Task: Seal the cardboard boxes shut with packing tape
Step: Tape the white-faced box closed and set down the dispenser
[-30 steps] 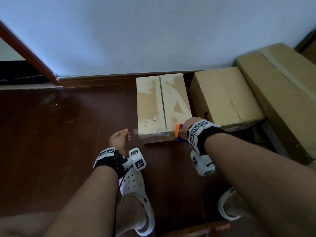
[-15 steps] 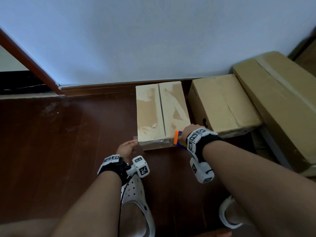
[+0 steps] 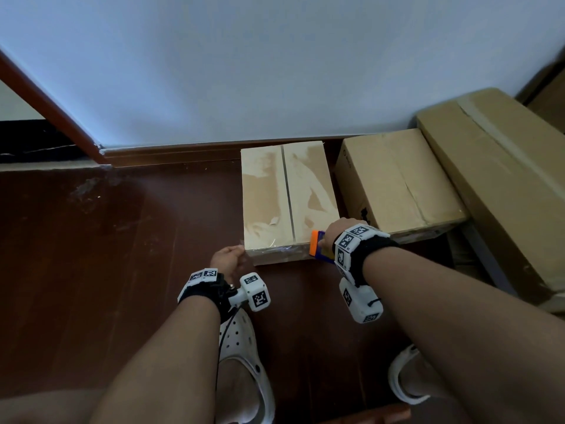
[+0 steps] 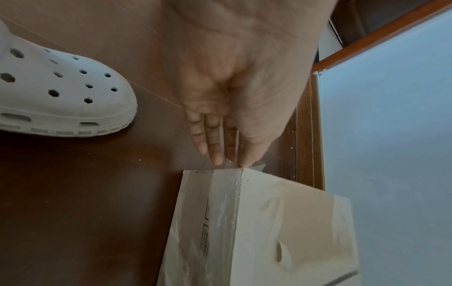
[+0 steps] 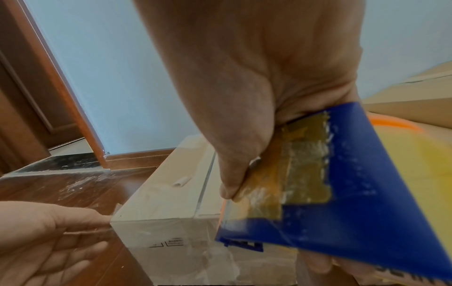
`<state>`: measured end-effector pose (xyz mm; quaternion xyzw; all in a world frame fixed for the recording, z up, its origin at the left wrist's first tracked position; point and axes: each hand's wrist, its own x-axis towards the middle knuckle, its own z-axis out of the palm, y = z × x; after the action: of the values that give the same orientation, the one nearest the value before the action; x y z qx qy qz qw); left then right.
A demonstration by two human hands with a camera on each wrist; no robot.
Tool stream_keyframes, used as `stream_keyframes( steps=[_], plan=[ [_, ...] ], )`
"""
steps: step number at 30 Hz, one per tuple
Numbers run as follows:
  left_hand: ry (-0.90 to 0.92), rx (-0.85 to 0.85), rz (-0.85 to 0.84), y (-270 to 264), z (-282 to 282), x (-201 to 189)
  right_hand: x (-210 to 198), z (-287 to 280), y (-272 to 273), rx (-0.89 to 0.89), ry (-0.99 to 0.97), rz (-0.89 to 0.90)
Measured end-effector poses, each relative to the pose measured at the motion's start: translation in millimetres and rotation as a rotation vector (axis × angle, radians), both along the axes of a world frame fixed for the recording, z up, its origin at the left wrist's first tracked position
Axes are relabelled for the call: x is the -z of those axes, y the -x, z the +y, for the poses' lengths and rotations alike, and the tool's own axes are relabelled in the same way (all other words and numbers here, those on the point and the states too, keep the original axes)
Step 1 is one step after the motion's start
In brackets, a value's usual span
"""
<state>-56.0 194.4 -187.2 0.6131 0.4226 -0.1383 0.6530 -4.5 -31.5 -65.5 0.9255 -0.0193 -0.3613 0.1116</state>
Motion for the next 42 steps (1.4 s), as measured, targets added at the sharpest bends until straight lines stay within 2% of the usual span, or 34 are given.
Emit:
stream_keyframes(
  steps=[5,10,16,18,22,26,29,31,34,38,42],
  plan=[
    [-0.024,-0.012,-0.001,-3,-2,-2,-2,-5,-2,-0.048,-0.018,-0.001],
    [-0.115,-0.032,0.038,-7,-3,5,-2,-1,-5,0.008,-0.047,-0.04],
    [-0.171,-0.218,-0.124,6,-4,-6,-5,-14,3,0.02,-0.166,-0.055],
    [-0.174,-0.18,-0.146,12,-10,-9,-9,-18,8,0.016,-0.263,-0.074],
    [-0.269,-0.11,-0.078,14,-15,-10,-7,-19,10,0.038,-0.299,-0.098],
    [-0.303,-0.022,-0.088,12,-13,2,5,-7,1,0.112,-0.133,-0.016],
    [-0.357,0.039,-0.104,9,-16,6,9,-5,-5,0.085,-0.12,0.02],
    [-0.464,0.136,-0.135,8,-23,-3,7,-15,-2,0.044,-0.149,0.006],
    [-0.736,0.493,-0.171,6,-23,-16,-3,-26,3,0.028,-0.276,-0.081],
    [-0.951,0.906,-0.136,-6,-5,-22,-11,-27,8,-0.019,-0.264,-0.102],
    [-1.118,1.184,-0.085,-21,-4,-32,-7,-22,4,-0.004,-0.224,-0.055]
  ],
)
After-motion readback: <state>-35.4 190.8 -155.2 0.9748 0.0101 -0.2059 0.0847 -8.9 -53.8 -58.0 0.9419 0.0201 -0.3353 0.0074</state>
